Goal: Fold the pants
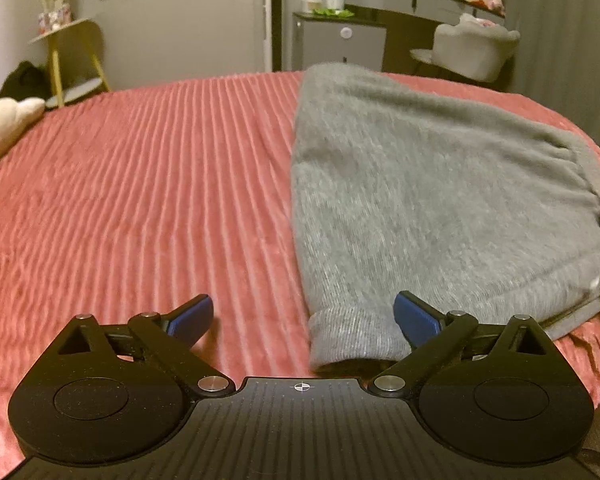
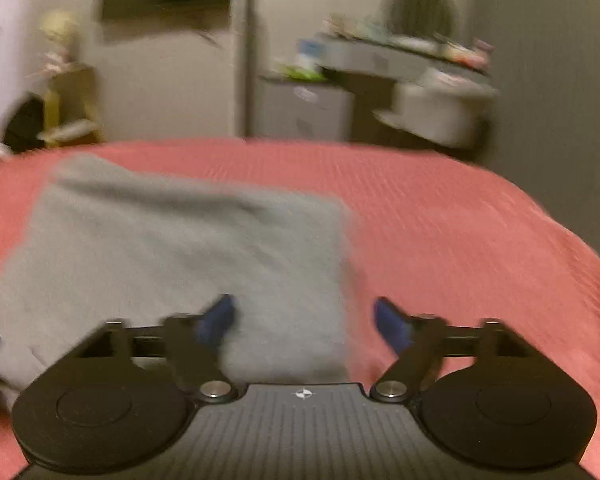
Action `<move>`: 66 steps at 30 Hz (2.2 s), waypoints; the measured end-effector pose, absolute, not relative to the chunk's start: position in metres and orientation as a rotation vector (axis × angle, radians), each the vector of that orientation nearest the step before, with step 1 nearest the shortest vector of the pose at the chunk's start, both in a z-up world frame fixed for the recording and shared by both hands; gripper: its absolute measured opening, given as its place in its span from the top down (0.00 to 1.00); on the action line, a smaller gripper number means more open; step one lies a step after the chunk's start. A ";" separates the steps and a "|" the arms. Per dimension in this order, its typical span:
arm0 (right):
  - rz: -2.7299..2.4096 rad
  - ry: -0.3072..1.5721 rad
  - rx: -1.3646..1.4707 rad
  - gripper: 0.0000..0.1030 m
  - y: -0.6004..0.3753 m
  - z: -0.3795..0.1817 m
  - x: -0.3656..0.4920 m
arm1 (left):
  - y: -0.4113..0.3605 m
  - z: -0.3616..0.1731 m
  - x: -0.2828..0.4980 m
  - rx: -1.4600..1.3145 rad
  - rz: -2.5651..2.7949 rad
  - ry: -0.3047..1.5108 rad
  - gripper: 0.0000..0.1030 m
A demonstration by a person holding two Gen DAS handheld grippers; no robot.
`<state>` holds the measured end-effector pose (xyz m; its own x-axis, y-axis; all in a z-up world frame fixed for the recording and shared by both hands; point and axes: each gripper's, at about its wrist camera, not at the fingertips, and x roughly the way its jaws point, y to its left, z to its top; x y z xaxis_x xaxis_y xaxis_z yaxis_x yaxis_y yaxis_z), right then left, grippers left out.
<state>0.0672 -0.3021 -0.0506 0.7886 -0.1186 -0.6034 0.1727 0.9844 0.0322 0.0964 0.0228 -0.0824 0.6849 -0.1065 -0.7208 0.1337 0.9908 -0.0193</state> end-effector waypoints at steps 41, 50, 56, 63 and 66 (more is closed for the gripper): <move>-0.014 0.566 0.770 0.31 -0.354 -0.092 0.048 | 0.000 -0.043 0.268 -0.060 -0.215 0.781 0.60; 0.008 0.641 0.947 0.09 -0.378 -0.117 0.055 | 0.031 -0.033 0.238 -0.142 -0.194 0.807 0.19; 0.040 0.655 1.006 0.04 -0.383 -0.128 0.055 | 0.059 -0.070 0.199 -0.322 -0.348 1.021 0.12; 0.073 0.676 0.998 0.04 -0.375 -0.129 0.064 | 0.065 -0.088 0.192 -0.459 -0.400 1.056 0.08; 0.078 0.683 0.997 0.04 -0.375 -0.130 0.071 | 0.063 -0.100 0.201 -0.539 -0.449 1.114 0.06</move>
<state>0.0708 -0.3755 -0.1303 0.7913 0.3609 -0.4936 0.2410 0.5579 0.7942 0.2011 0.0633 -0.1000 0.3770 -0.5894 -0.7145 0.0704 0.7874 -0.6124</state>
